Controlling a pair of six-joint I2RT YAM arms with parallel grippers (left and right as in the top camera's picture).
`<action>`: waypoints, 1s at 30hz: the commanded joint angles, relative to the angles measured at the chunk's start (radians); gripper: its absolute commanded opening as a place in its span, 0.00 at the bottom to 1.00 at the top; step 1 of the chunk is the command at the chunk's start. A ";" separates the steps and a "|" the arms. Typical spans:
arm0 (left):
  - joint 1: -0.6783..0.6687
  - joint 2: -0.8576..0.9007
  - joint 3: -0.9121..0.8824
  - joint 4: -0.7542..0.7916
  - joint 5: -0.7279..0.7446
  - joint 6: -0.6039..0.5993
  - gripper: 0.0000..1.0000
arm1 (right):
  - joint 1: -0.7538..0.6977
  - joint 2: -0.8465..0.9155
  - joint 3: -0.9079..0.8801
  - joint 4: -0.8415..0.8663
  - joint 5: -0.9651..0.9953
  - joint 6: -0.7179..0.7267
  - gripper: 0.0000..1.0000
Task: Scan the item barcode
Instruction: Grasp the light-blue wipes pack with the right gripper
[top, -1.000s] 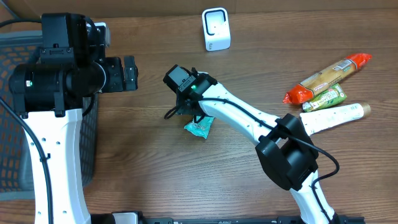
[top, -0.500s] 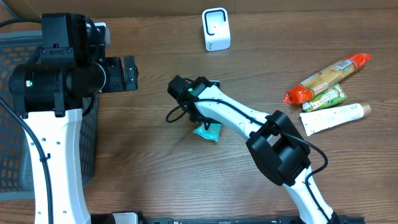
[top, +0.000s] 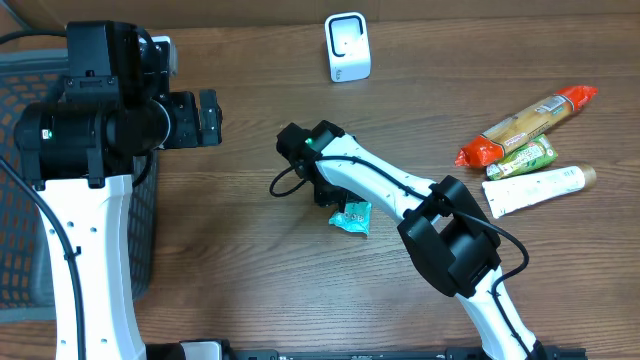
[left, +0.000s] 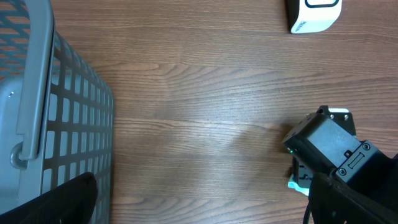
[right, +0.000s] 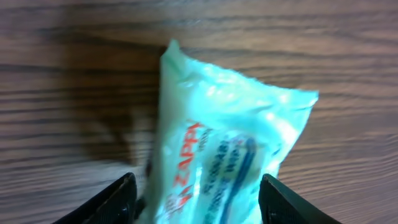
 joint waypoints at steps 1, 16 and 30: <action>-0.005 0.004 -0.004 0.004 -0.006 0.016 0.99 | -0.002 0.006 0.028 0.004 -0.042 0.079 0.63; -0.005 0.004 -0.004 0.004 -0.006 0.015 1.00 | 0.019 0.006 -0.074 0.011 0.031 0.098 0.32; -0.005 0.004 -0.004 0.004 -0.006 0.015 1.00 | 0.022 -0.068 -0.087 0.039 -0.026 -0.168 0.04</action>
